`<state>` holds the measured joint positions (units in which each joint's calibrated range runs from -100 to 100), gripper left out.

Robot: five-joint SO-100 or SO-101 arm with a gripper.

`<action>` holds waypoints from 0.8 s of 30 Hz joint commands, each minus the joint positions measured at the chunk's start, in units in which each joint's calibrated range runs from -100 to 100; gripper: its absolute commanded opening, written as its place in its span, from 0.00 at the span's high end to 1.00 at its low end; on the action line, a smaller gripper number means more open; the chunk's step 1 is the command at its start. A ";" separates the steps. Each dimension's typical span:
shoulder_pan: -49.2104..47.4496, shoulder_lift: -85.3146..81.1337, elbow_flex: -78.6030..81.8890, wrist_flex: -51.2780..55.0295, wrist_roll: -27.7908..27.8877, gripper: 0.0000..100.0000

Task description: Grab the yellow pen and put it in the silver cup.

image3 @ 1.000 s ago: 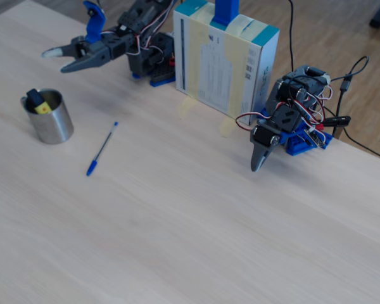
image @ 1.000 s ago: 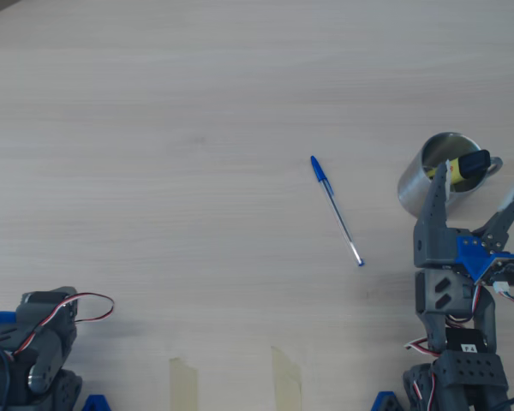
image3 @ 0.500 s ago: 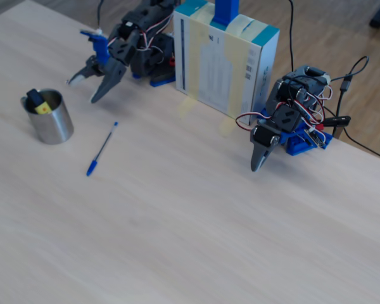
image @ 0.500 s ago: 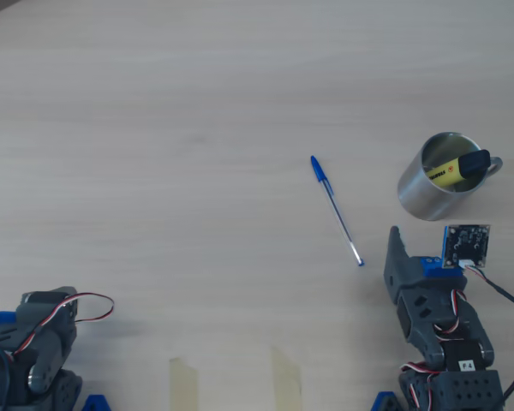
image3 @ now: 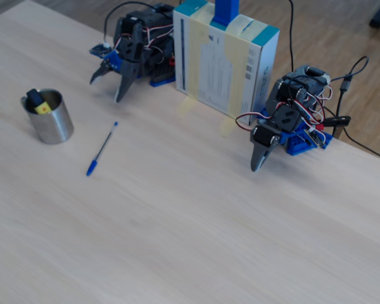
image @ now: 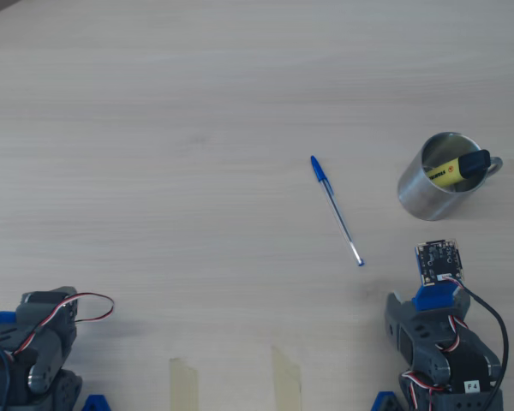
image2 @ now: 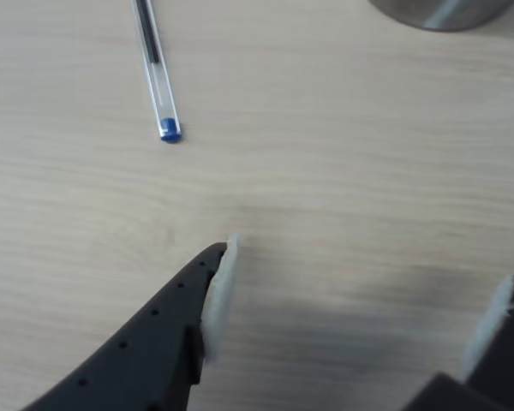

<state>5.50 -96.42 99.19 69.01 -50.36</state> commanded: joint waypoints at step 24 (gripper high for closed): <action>-0.53 -1.25 0.45 6.28 2.46 0.98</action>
<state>4.94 -96.92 99.19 73.45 -48.13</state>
